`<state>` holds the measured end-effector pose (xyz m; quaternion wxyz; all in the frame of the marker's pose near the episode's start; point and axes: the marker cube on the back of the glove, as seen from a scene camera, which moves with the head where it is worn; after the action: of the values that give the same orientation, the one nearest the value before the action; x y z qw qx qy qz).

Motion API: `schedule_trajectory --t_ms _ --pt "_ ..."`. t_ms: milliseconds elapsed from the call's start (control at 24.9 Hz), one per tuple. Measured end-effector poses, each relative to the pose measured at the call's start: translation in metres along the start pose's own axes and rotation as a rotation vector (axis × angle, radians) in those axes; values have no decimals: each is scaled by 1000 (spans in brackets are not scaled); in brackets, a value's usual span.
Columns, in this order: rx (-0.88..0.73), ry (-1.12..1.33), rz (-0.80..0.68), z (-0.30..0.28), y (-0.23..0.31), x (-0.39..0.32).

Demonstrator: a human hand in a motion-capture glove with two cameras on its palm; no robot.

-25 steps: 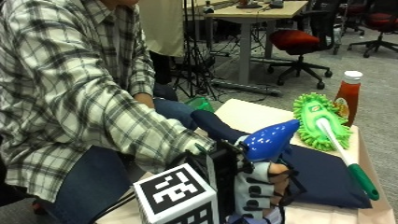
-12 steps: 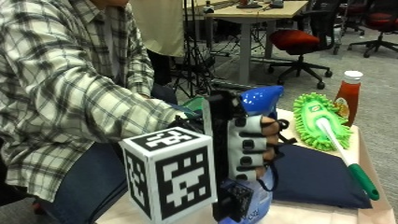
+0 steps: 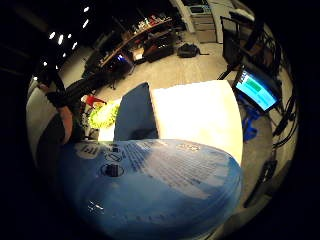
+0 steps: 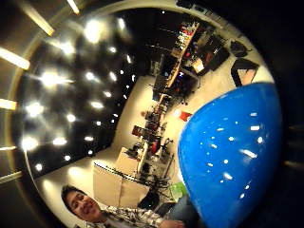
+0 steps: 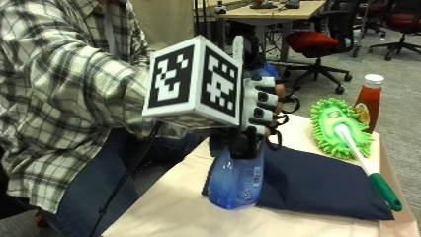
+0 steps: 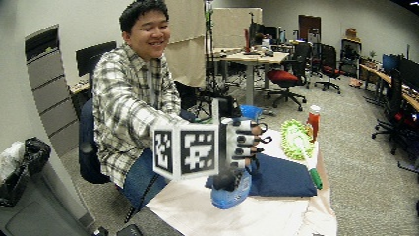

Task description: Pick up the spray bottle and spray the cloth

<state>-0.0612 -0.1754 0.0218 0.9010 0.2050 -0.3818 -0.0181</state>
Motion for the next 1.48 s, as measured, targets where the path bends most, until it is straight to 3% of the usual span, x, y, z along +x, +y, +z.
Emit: schedule_trajectory --t_ms 722,1083,1483 --pt "-311 616 -214 52 53 -42" --pt "-406 765 -309 58 78 -38" --pt "-402 826 -283 48 78 -33"
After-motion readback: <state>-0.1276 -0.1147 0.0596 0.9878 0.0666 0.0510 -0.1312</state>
